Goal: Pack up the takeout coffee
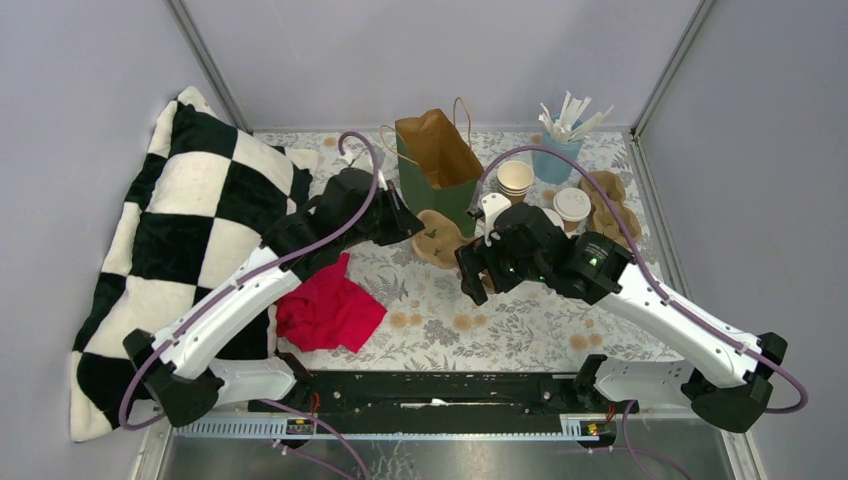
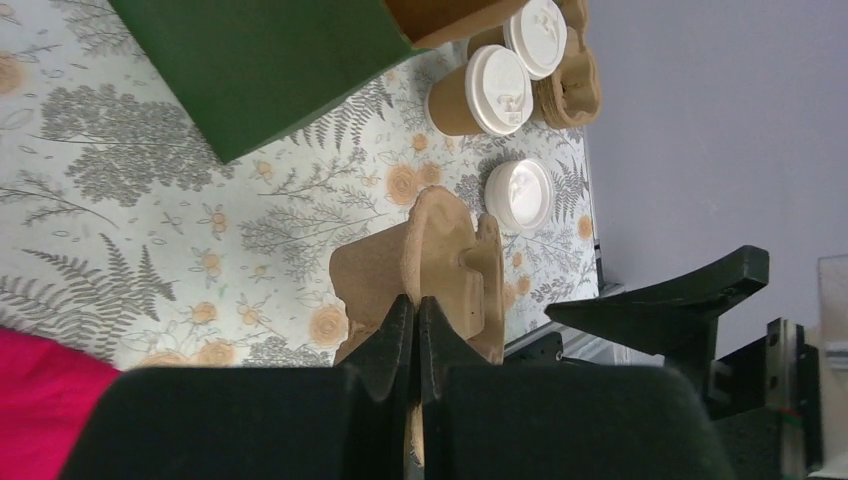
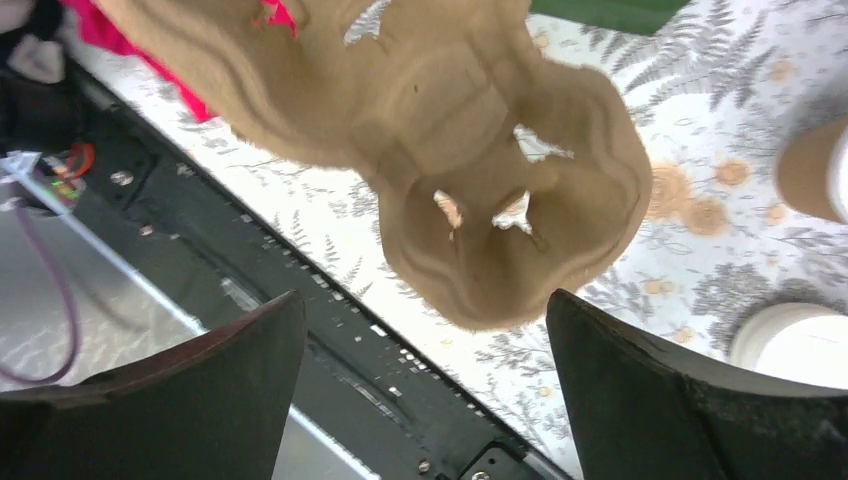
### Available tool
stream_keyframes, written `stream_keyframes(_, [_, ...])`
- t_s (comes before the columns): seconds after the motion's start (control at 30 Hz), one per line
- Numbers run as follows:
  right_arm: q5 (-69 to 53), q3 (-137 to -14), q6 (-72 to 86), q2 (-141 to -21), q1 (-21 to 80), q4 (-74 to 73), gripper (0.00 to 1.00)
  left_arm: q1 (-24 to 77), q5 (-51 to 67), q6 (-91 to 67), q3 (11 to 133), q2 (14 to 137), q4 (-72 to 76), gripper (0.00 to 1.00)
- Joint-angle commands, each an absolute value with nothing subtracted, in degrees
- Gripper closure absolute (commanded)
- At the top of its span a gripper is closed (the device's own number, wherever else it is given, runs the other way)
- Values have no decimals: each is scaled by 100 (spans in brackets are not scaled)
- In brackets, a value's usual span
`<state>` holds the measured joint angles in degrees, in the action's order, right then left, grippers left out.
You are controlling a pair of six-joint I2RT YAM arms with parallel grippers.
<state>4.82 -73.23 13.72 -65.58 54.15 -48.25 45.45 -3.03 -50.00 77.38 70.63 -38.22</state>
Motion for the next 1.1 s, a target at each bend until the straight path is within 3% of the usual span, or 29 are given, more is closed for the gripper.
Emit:
stream_keyframes(0.0, [-149,-7608,1744,-6232,5153,-4943,3,4145,195,-4535,7189,6282,-2846,100])
stream_keyframes(0.13, [-2331,-7514,1899,-6058,3352,-4822,5,3901,463,-4140,6871,5801,-2600,100])
stream_keyframes(0.23, [-4074,-7310,2003,-6308,2163,-4799,12,3838,615,-3997,6674,5477,-2381,100])
stream_keyframes(0.4, [-5726,-6695,2783,-6591,1207,-3888,25,3823,491,-4196,6412,5026,-1990,100])
stream_keyframes(0.47, [-6215,-6228,3768,-6478,1115,-2602,27,3819,350,-4376,6289,4856,-1806,100])
stream_keyframes(0.67, [-6623,-5023,6194,-6110,1054,596,38,3809,298,-4761,6117,4687,-1432,100])
stream_keyframes(0.87, [-6553,-4725,6530,-6000,1046,1043,47,3777,251,-4928,6188,4785,-1545,100])
stream_keyframes(1.07, [-6320,-4829,6212,-5842,973,579,43,3712,81,-4920,6254,4805,-1729,100])
